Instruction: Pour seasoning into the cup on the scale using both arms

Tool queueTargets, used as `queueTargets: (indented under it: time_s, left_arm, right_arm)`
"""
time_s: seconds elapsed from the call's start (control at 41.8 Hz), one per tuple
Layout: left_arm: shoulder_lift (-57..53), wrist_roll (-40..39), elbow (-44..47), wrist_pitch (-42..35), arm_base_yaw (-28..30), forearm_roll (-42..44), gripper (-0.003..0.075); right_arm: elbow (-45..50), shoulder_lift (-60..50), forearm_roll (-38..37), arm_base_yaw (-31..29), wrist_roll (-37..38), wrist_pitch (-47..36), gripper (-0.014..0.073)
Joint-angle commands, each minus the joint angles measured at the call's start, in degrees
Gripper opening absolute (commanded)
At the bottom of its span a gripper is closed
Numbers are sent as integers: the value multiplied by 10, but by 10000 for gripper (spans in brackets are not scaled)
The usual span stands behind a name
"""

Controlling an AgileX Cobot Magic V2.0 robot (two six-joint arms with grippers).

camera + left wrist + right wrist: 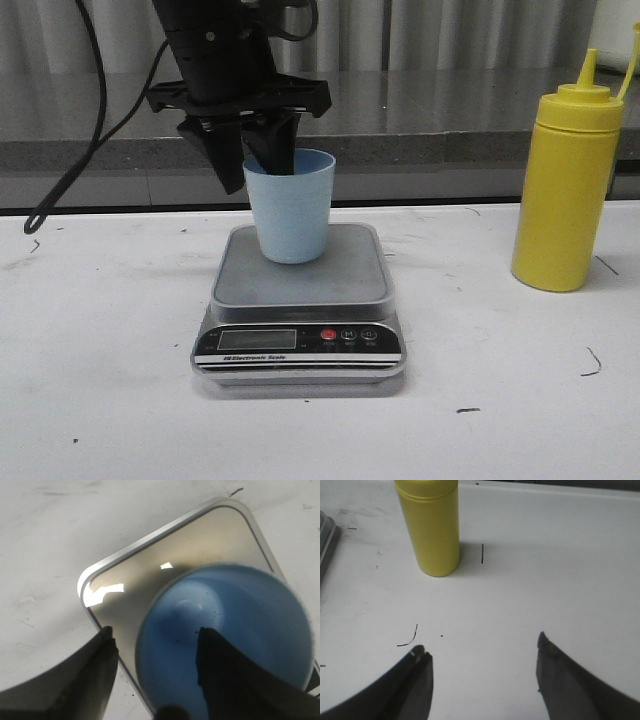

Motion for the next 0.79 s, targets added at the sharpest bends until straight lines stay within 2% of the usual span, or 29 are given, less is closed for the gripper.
queueTargets:
  time_s: [0.0, 0.335, 0.526, 0.765]
  left_arm:
    - [-55, -5, -25, -12, -4, 6, 382]
    - [-193, -5, -1, 7, -4, 44, 364]
    - [-298, -5, 61, -1, 12, 68, 364]
    - [-432, -5, 169, -6, 60, 69, 364]
  right_arm:
    - [-18, 2, -7, -2, -5, -32, 475]
    - [-18, 2, -7, -2, -5, -32, 475]
    - [-18, 2, -7, -2, -5, -32, 475]
    - [-18, 2, -7, -2, -5, -32, 475]
